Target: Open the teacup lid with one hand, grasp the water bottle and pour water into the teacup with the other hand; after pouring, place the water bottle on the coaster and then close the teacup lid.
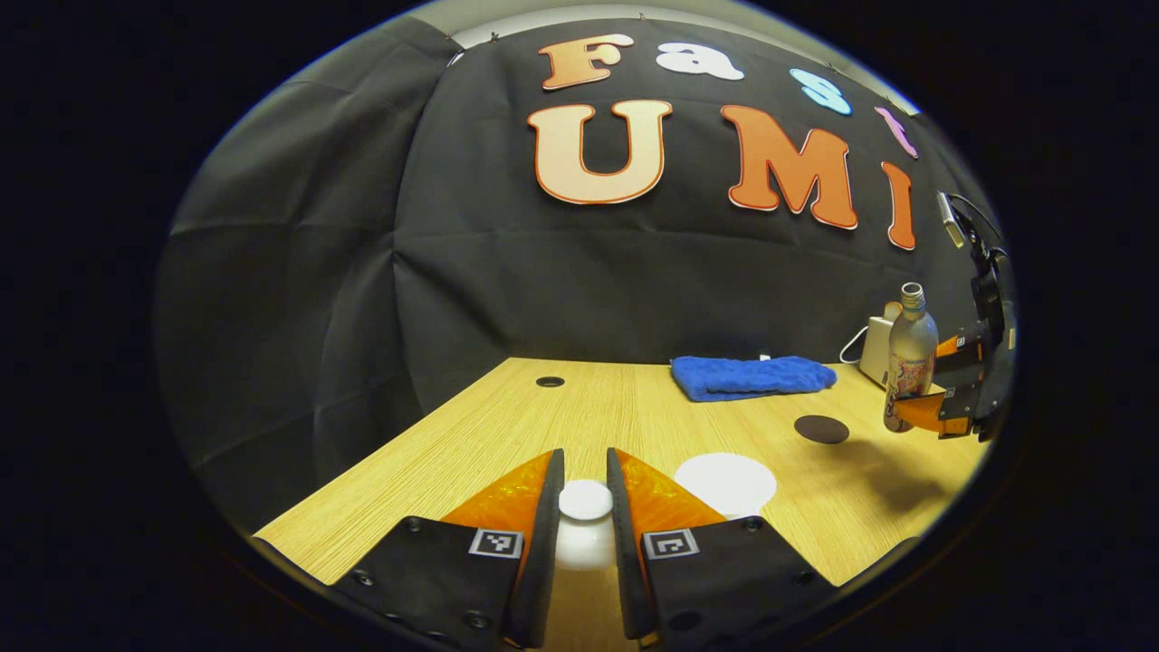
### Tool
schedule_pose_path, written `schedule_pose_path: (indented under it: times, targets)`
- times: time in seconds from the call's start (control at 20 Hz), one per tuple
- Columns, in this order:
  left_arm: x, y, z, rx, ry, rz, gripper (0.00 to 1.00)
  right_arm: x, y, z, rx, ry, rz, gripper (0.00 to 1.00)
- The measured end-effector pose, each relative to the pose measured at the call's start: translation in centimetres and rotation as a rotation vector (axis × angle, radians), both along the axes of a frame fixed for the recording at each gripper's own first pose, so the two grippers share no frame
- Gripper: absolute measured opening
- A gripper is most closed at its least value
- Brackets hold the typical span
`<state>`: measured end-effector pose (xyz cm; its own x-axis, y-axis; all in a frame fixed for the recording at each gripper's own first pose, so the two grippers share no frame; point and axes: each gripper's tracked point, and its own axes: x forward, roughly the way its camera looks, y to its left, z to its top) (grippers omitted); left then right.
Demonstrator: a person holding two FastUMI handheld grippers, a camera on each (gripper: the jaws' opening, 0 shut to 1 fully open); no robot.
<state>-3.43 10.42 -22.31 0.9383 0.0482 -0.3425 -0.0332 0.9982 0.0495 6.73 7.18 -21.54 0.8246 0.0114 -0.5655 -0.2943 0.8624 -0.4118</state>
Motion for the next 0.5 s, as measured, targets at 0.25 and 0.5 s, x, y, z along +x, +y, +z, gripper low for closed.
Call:
schedule_pose_path:
  times: [0.25, 0.5]
  targets:
    - [-0.9, 1.5, 0.0, -0.006, 0.004, 0.014, 0.34, 2.1, 0.4, 1.8, -0.106, -0.044, 0.047, 0.78]
    - [-1.3, 2.8, -0.6, -0.029, 0.009, 0.028, 0.34, 2.5, 1.0, 3.6, -0.282, -0.109, 0.120, 0.78]
